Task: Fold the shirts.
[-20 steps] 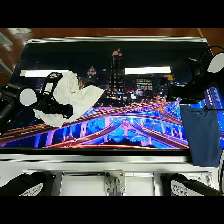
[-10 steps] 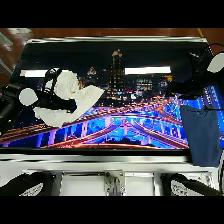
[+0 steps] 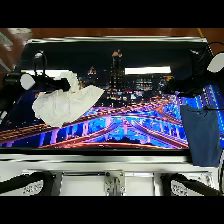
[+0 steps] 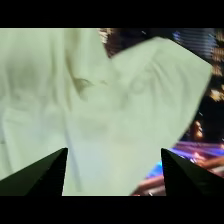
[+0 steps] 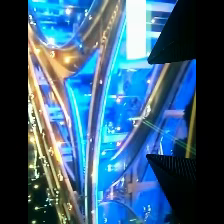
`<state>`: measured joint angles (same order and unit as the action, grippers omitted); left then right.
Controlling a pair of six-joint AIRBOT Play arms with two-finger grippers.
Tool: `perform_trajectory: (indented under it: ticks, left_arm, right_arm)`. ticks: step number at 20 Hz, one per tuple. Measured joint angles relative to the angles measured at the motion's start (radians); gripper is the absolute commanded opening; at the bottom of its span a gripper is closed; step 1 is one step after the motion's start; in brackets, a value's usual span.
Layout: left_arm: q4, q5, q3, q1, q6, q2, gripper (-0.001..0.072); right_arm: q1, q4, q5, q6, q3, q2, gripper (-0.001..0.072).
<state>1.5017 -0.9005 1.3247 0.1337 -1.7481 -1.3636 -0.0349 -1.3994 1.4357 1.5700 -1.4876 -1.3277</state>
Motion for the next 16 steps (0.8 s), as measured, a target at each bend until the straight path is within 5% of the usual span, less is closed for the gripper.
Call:
perform_trajectory:
  ticks: [11, 12, 13, 14, 16]
  left_arm:
    - [-0.079, -0.166, 0.39, -0.193, -0.014, -0.534, 0.0705]
    - [-0.084, -0.168, 0.397, -0.195, -0.014, -0.554, 0.0514]
    - [-0.085, -0.173, 0.402, -0.198, -0.014, -0.571, 0.0176]
    - [-0.089, -0.175, 0.406, -0.199, -0.014, -0.58, 0.0042]
    - [-0.109, -0.182, 0.413, -0.2, -0.006, -0.583, 0.0042]
  right_arm:
    - [0.001, 0.039, -0.045, 0.0, 0.0, 0.0, 0.0675]
    - [0.001, 0.043, -0.05, 0.0, 0.0, 0.0, 0.0675]
    - [0.001, 0.047, -0.05, 0.0, 0.0, 0.0, 0.0675]
    - [0.001, 0.049, -0.053, 0.0, 0.0, 0.0, 0.0675]
    - [0.001, 0.053, -0.057, 0.0, 0.0, 0.0, 0.0675]
